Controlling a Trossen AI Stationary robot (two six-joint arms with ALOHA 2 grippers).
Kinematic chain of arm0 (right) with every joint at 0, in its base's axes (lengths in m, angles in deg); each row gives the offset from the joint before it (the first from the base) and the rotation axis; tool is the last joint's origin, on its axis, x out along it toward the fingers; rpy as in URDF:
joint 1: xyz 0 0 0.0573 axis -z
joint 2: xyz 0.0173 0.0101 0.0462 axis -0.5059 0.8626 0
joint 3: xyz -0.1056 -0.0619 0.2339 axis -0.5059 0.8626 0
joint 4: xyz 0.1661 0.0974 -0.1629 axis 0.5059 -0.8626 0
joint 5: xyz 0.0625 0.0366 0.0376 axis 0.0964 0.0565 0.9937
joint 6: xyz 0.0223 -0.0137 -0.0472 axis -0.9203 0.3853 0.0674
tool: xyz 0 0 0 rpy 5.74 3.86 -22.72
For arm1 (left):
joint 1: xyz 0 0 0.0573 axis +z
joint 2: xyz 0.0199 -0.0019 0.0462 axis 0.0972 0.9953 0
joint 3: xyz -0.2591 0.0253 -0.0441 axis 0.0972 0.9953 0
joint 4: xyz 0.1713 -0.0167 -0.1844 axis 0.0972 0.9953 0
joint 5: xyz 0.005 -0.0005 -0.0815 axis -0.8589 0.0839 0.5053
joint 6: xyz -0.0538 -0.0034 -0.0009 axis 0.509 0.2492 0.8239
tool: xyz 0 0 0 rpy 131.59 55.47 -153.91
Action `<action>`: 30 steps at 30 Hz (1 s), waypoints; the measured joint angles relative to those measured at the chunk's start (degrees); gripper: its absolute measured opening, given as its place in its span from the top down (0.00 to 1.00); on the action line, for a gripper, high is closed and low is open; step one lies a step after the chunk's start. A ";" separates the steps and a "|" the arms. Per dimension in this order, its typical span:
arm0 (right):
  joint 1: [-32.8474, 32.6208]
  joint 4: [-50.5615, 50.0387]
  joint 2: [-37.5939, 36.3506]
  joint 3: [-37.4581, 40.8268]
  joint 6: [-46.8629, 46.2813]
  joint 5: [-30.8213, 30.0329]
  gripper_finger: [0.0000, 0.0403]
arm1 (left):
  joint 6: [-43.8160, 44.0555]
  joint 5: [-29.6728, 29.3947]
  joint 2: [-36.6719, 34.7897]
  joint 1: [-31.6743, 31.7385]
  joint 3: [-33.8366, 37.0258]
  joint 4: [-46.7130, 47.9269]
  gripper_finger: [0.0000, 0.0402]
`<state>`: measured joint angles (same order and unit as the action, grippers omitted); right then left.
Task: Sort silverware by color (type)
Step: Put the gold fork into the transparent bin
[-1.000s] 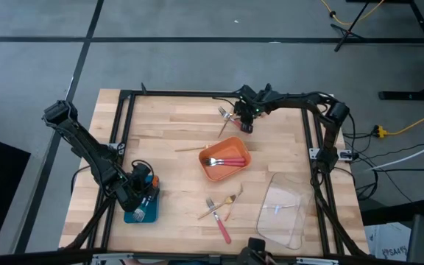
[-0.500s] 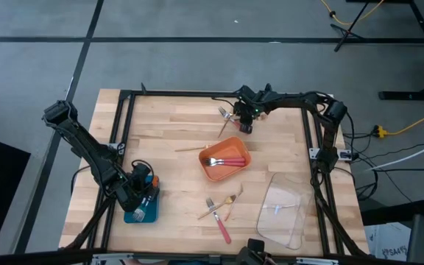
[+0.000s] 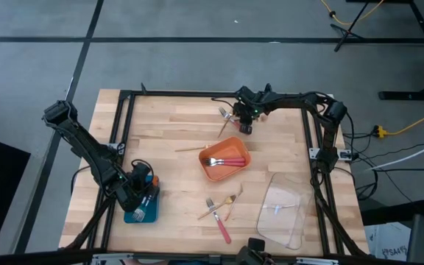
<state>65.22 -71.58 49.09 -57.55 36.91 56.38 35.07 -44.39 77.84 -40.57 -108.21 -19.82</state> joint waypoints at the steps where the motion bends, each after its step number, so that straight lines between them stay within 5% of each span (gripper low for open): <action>1: 0.00 -0.02 0.01 0.02 0.00 0.02 0.85 | -0.01 -0.59 -0.01 0.00 0.00 -0.01 0.82; 10: 0.00 -0.02 0.06 0.08 0.01 0.02 0.98 | -0.02 -4.92 -0.01 0.00 0.00 -1.84 0.82; 21: 0.02 -0.68 -1.92 0.22 0.01 0.09 0.99 | -0.08 -18.82 -0.01 1.02 0.00 -4.80 0.82; 30: 0.11 -5.76 -6.49 0.38 -0.02 -0.35 1.00 | -9.57 -21.05 -0.01 8.83 0.00 -5.79 0.82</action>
<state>65.33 -77.34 42.59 -57.16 36.89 56.03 25.51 -65.44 77.84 -31.74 -108.21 -25.61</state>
